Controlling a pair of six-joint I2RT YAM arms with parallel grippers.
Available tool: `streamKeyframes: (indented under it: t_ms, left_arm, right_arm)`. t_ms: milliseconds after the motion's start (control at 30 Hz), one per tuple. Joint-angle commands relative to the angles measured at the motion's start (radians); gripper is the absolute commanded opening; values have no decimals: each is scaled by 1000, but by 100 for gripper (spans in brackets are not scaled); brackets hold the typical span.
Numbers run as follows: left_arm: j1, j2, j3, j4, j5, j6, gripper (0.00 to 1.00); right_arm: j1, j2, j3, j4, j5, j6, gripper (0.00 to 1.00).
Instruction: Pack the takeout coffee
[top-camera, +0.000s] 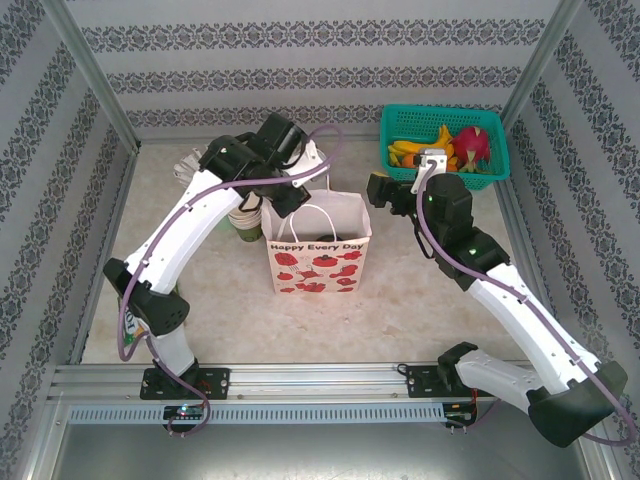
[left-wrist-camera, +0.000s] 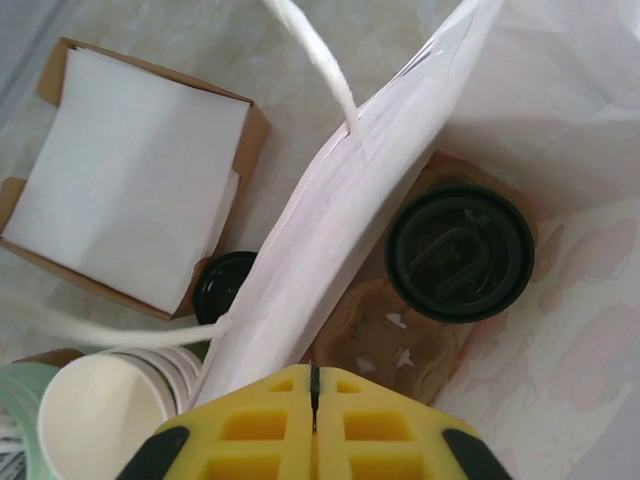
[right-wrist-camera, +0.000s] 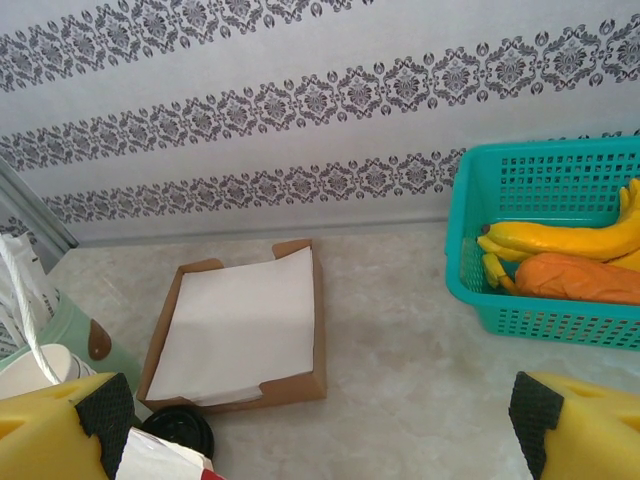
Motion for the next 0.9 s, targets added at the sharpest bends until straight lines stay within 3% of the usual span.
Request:
streamKeyframes:
  t_ms: [0,100,233,533,700,867]
  left_arm:
    - [-18,28,22,-11,34,32,13]
    - [-22,42,29,19,77,20,28]
    - [-23,26,33,63,193,-14,40]
    - [14,-171,-165,199,187,-98,70]
    - [85,-317,-351,284,131,-245,87]
    - [163,-374,-448,289,44,-514,95]
  right_arm:
    - [-5,-17,-17,-1,13,14,98]
    - [-7,-18,-26,-7,-1,25,98]
    - [-8,-12,-37,2,-22,42,98]
    - [-9,38,-5,-8,-62,57,98]
    - [-8,77,17,-10,-68,77,98]
    - [-8,134,64,-58,-94,98,98]
